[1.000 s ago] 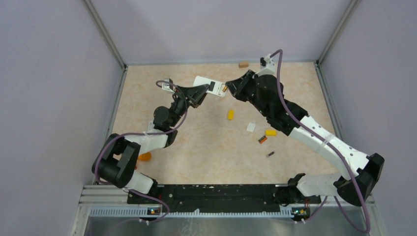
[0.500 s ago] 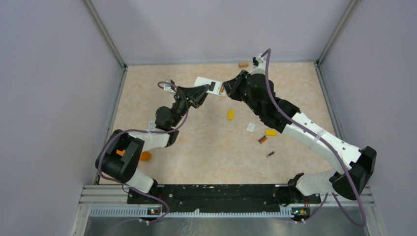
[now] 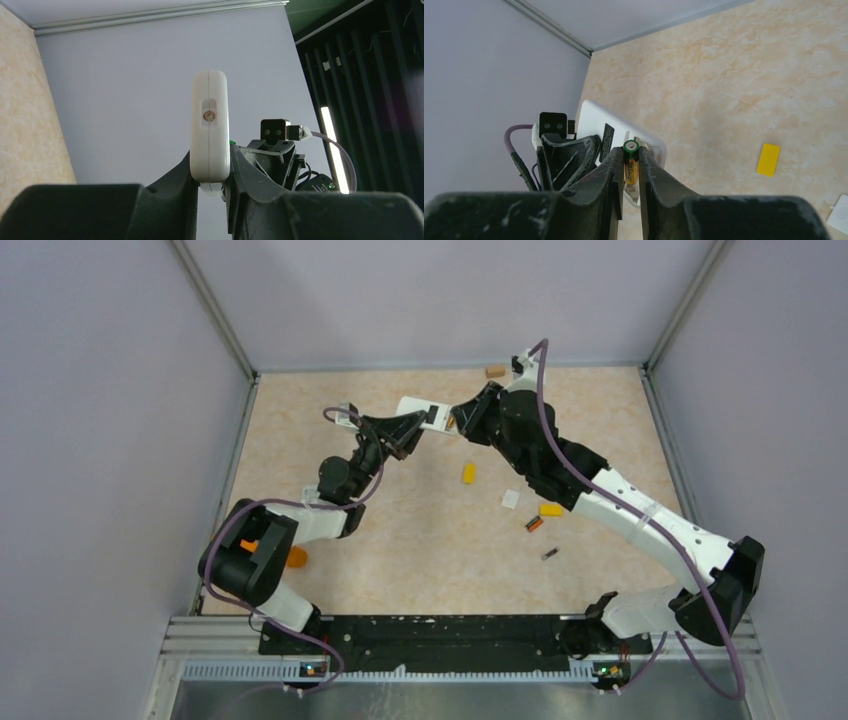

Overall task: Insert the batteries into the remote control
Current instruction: Load the battery into the remote control.

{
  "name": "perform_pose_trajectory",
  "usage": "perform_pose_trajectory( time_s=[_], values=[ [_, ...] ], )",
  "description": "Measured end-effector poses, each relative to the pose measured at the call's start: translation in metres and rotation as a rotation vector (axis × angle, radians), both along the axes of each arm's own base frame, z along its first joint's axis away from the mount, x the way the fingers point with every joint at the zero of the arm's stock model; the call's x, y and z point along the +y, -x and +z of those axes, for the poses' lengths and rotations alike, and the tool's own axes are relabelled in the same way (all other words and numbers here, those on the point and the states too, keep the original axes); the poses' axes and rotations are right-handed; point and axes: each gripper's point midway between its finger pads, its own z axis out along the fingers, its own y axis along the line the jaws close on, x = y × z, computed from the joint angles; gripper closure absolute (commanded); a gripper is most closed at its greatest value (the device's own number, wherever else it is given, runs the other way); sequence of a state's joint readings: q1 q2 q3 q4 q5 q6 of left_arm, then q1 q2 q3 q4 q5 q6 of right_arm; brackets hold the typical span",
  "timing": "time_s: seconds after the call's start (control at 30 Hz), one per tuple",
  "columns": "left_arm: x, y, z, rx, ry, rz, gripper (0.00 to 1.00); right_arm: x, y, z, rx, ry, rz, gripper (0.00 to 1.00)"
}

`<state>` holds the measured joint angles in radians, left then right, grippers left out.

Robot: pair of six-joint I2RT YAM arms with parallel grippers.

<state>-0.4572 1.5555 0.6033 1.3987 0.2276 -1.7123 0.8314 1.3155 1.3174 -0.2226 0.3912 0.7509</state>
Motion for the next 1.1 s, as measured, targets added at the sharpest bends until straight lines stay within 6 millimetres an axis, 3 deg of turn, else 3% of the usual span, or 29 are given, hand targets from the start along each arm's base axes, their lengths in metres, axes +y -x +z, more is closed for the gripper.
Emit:
perform_pose_trajectory(
  time_s=[0.6, 0.73, 0.87, 1.1],
  values=[
    [-0.001, -0.002, -0.004, 0.049, 0.045, -0.031, 1.0, 0.002, 0.0, 0.005, -0.021, -0.005, 0.006, 0.62],
    [-0.002, -0.003, -0.007, 0.054, 0.043, -0.03, 1.0, 0.001, 0.001, 0.008, -0.027, -0.007, 0.008, 0.45],
    [-0.001, -0.002, -0.004, 0.04, 0.049, -0.03, 1.0, -0.005, 0.007, 0.02, -0.042, -0.028, 0.007, 0.33],
    [0.0, -0.001, 0.0, 0.017, 0.053, -0.024, 1.0, -0.026, 0.028, 0.058, -0.087, -0.129, 0.005, 0.22]
  ],
)
